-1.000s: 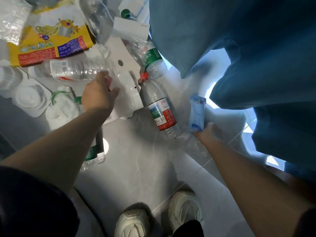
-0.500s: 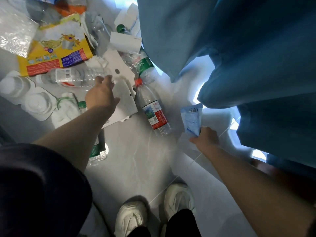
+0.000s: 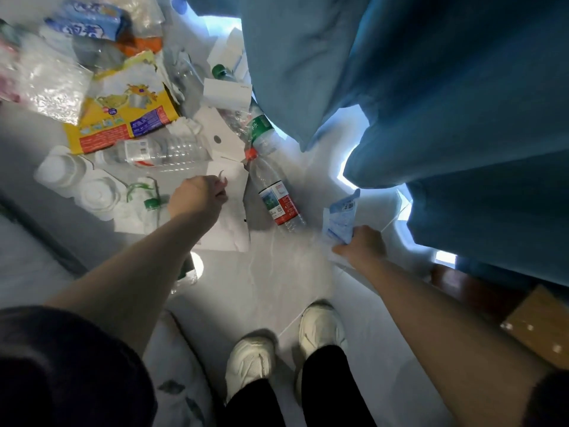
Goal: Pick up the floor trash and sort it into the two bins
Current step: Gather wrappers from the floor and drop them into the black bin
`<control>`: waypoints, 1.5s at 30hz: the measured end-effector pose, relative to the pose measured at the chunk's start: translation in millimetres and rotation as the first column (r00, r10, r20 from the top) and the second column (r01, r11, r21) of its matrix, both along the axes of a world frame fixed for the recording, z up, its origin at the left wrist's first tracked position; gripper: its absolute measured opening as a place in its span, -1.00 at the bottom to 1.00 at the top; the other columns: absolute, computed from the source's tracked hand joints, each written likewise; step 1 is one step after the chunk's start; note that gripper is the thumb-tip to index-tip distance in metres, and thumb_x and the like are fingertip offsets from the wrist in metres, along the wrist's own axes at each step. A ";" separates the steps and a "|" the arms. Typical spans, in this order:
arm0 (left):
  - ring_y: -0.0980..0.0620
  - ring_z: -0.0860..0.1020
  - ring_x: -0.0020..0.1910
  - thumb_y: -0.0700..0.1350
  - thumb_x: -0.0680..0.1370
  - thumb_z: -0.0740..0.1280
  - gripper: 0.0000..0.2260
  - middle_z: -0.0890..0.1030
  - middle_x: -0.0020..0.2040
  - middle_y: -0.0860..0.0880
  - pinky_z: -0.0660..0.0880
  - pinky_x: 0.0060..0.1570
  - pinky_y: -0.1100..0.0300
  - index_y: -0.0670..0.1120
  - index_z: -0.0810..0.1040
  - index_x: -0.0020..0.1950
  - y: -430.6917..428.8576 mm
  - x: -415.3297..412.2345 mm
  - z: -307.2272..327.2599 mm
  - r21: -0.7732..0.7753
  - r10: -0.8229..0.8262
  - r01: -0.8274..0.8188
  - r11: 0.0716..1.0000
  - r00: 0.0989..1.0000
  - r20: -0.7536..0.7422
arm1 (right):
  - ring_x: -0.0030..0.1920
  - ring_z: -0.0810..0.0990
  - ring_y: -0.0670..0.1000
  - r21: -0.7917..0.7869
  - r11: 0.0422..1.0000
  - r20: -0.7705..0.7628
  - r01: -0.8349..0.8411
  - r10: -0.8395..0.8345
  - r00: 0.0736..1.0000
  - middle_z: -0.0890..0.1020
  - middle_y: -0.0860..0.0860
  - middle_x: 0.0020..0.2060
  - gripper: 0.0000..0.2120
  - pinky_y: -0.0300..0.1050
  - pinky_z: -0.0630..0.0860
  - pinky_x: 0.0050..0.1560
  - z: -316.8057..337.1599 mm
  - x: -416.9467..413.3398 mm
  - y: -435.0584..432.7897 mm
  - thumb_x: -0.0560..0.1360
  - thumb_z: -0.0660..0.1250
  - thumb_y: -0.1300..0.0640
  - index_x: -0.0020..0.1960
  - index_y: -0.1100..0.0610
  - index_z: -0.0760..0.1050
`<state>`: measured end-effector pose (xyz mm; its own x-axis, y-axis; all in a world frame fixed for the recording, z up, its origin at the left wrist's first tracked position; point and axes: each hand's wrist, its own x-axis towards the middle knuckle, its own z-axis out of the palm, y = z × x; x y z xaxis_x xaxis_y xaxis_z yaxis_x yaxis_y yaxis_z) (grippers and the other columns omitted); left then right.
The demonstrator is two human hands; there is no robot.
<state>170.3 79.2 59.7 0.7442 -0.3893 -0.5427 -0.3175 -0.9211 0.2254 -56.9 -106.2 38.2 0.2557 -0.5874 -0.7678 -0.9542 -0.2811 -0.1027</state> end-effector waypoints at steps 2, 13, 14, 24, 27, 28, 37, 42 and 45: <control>-0.14 0.51 -0.22 -0.04 0.53 0.35 -0.86 0.54 -0.24 -0.11 0.44 -0.26 0.12 -0.10 0.55 -0.13 6.3 -11.1 45.0 -0.078 0.054 -0.058 0.995 0.997 -0.046 | 0.05 0.61 0.16 0.016 0.999 0.019 0.035 -0.035 0.999 0.64 0.16 0.06 -0.52 -0.08 0.50 -0.03 42.3 -0.2 4.2 0.37 0.52 -0.01 0.17 0.23 0.53; -0.09 0.48 -0.27 -0.08 0.50 0.34 -0.84 0.53 -0.30 -0.09 0.37 -0.34 0.13 -0.12 0.50 -0.23 22.1 -57.0 280.0 -0.167 0.135 -0.176 0.970 0.963 -0.233 | -0.14 0.59 0.09 0.158 0.948 0.182 0.275 -0.301 0.936 0.54 0.01 -0.21 -0.66 -0.18 0.43 -0.26 281.6 -9.8 46.2 0.35 0.53 0.00 0.01 0.13 0.52; -0.07 0.47 -0.29 -0.08 0.50 0.35 -0.85 0.53 -0.32 -0.08 0.36 -0.36 0.15 -0.11 0.50 -0.23 19.1 -59.5 296.2 -0.174 0.143 -0.188 0.967 0.959 -0.244 | -0.17 0.56 0.06 0.171 0.940 0.203 0.296 -0.327 0.923 0.54 0.00 -0.24 -0.68 -0.20 0.41 -0.31 298.7 -12.5 49.9 0.35 0.53 0.00 -0.03 0.11 0.50; 0.04 0.48 -0.36 -0.11 0.50 0.39 -0.91 0.57 -0.30 -0.04 0.37 -0.42 0.25 -0.07 0.56 -0.20 3.7 -113.1 393.3 -0.214 0.140 -0.229 0.950 0.922 -0.362 | -0.07 0.57 0.05 0.254 0.760 0.269 0.598 -0.649 0.711 0.61 0.08 -0.02 -0.57 -0.21 0.44 -0.22 397.8 -100.2 68.3 0.35 0.54 0.04 0.12 0.21 0.54; -0.08 0.52 -0.29 -0.08 0.49 0.40 -0.85 0.59 -0.29 -0.07 0.49 -0.23 0.08 -0.02 0.54 -0.28 -7.3 -143.0 405.0 -0.205 0.085 -0.172 0.963 0.923 -0.374 | -0.08 0.59 0.06 0.262 0.682 0.245 0.682 -0.731 0.637 0.62 0.08 -0.06 -0.61 -0.16 0.46 -0.18 407.8 -142.0 67.4 0.36 0.53 0.02 0.07 0.20 0.55; -0.08 0.52 -0.29 -0.07 0.49 0.40 -0.83 0.59 -0.30 -0.06 0.50 -0.20 0.05 -0.02 0.53 -0.30 -12.5 -154.0 408.5 -0.206 0.061 -0.149 0.967 0.924 -0.378 | -0.09 0.59 0.05 0.262 0.650 0.235 0.713 -0.760 0.606 0.62 0.07 -0.09 -0.64 -0.15 0.47 -0.19 410.0 -156.3 66.8 0.36 0.53 0.02 0.04 0.17 0.54; -0.06 0.48 -0.32 -0.09 0.47 0.41 -0.87 0.55 -0.39 -0.03 0.38 -0.25 0.14 -0.06 0.61 -0.27 -74.3 -283.8 435.2 -0.264 -0.152 0.060 0.963 0.927 -0.343 | -0.31 0.51 -0.05 0.283 0.387 0.252 0.878 -0.913 0.321 0.56 0.03 -0.25 -0.71 -0.23 0.42 -0.35 407.0 -302.3 65.7 0.34 0.55 0.07 -0.08 0.13 0.49; 0.03 0.47 -0.34 -0.11 0.48 0.38 -0.88 0.54 -0.37 0.01 0.35 -0.34 0.23 -0.11 0.61 -0.23 -107.1 -388.5 442.9 -0.286 -0.274 0.179 0.942 0.899 -0.341 | -0.15 0.61 0.05 0.260 0.289 0.241 0.921 -0.943 0.228 0.61 0.03 -0.17 -0.62 -0.07 0.56 -0.16 413.6 -410.9 64.8 0.36 0.53 0.03 0.07 0.14 0.50; -0.04 0.52 -0.29 -0.10 0.47 0.39 -0.90 0.61 -0.28 -0.10 0.38 -0.32 0.25 -0.09 0.61 -0.23 -124.5 -464.0 445.7 -0.284 -0.286 0.182 0.941 0.876 -0.388 | -0.11 0.62 0.10 0.225 0.213 0.264 0.951 -0.953 0.151 0.61 0.05 -0.16 -0.67 -0.06 0.53 -0.16 426.7 -493.0 62.5 0.36 0.53 0.02 0.01 0.12 0.51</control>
